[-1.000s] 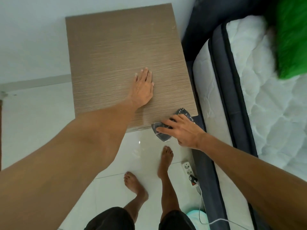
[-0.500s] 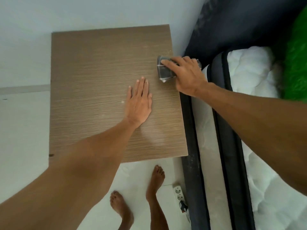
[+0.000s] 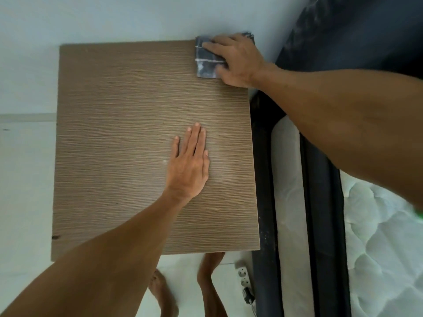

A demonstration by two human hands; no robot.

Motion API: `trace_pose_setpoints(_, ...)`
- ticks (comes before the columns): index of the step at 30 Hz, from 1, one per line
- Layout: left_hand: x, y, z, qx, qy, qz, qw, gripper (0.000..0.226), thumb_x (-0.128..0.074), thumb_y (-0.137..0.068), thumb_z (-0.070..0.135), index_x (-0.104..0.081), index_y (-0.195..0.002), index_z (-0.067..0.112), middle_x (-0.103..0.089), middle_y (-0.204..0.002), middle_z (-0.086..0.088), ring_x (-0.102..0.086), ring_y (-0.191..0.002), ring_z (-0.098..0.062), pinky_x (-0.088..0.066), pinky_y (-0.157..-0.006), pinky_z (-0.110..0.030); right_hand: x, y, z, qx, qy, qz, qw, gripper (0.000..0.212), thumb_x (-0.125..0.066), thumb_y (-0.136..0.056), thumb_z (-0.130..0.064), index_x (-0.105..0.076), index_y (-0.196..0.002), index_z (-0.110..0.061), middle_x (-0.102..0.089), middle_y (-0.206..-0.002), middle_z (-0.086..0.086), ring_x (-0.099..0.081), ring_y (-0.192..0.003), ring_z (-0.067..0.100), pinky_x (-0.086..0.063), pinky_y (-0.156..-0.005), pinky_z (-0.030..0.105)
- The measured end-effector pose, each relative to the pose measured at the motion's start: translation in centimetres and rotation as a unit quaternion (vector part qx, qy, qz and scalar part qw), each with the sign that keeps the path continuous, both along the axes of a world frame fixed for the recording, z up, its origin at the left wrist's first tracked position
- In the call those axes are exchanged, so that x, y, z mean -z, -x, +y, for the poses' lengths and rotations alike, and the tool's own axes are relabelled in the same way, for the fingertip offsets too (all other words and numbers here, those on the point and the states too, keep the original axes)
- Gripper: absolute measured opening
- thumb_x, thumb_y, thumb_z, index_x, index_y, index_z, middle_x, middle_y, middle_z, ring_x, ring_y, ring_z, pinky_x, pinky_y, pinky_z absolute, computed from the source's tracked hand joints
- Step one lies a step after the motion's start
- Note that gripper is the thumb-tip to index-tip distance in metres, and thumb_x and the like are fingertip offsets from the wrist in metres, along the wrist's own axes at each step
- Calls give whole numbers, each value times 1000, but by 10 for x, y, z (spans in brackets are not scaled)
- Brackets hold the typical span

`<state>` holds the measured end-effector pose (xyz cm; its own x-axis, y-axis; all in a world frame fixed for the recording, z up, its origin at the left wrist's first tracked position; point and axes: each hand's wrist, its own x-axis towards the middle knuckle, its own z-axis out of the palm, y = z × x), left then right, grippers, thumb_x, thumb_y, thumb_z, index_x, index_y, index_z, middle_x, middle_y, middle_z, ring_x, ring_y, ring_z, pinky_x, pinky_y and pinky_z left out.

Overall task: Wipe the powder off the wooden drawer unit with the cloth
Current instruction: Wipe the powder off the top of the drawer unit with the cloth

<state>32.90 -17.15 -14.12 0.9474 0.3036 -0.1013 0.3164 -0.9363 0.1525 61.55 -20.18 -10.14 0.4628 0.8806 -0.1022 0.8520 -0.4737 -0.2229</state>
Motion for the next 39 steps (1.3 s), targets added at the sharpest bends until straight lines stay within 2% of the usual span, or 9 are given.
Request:
trace_pose_setpoints(3,-1,1,0,-2,1,0,1000,53,-21,-103,27,-18,-152,7,-13,-161,-9,-13,-149,-24,-13,-120,-45,8,3,9,18,20,2,1000,61,-23,-94,-57,-40,-147,-34,-35,-157,2,-34,-138,30,-27,-110,51)
trace_pose_setpoints(9,0,1,0,-7,6,4,1000,54,-18,-103,28,-14,-153,8,-10,-162,-7,-9,-149,-22,-11,-121,-45,18,27,-6,-9,33,-28,999,58,-15,-98,-53,-31,-151,-36,-24,-161,6,-22,-145,34,-22,-112,51)
trace_pose_setpoints(17,-1,1,0,-20,30,-8,999,55,-17,-103,26,-12,-151,2,-8,-161,-13,-7,-149,-26,-10,-122,-43,20,90,-46,-36,47,-43,997,56,-21,-99,-51,-33,-150,-33,-30,-158,6,-29,-142,34,-28,-107,51)
trace_pose_setpoints(21,-2,0,0,-66,67,-38,995,55,-24,-102,17,-9,-150,-4,-5,-160,-20,-5,-149,-30,-7,-122,-41,21,121,-70,-23,38,-44,998,53,-27,-99,-49,-37,-149,-32,-34,-156,5,-33,-139,33,-32,-104,51)
trace_pose_setpoints(25,0,1,5,-54,86,-50,994,62,-39,-95,5,-12,-150,-4,-9,-159,-21,-7,-149,-31,-8,-122,-43,23,155,-93,-21,39,-40,998,50,-32,-101,-47,-35,-149,-33,-33,-157,4,-33,-140,33,-33,-103,50)
trace_pose_setpoints(29,0,2,7,-41,97,-40,994,62,-43,-99,21,-16,-148,-5,-14,-158,-22,-9,-148,-34,-5,-121,-41,23,188,-112,-15,40,-30,999,50,-34,-101,-46,-36,-149,-34,-34,-157,3,-33,-139,32,-33,-103,49)
trace_pose_setpoints(32,-3,4,9,-25,90,-29,995,66,-47,-98,16,-13,-149,-4,-9,-159,-22,-4,-148,-34,-2,-121,-40,22,211,-125,-10,41,-25,999,50,-33,-101,-46,-34,-149,-34,-34,-157,3,-34,-139,32,-34,-103,49)
trace_pose_setpoints(36,-6,8,10,-8,101,-38,994,55,-34,-102,13,-13,-150,-2,-8,-160,-21,-2,-149,-34,0,-121,-40,21,244,-141,0,47,-21,999,50,-33,-101,-45,-33,-150,-33,-34,-156,4,-34,-138,33,-35,-101,49)
trace_pose_setpoints(39,-6,17,9,-1,96,-48,994,48,-26,-104,14,-18,-149,-1,-12,-159,-20,-7,-148,-34,-5,-121,-42,20,272,-154,4,44,-16,999,50,-36,-101,-44,-33,-149,-33,-34,-156,4,-35,-137,33,-35,-100,48)
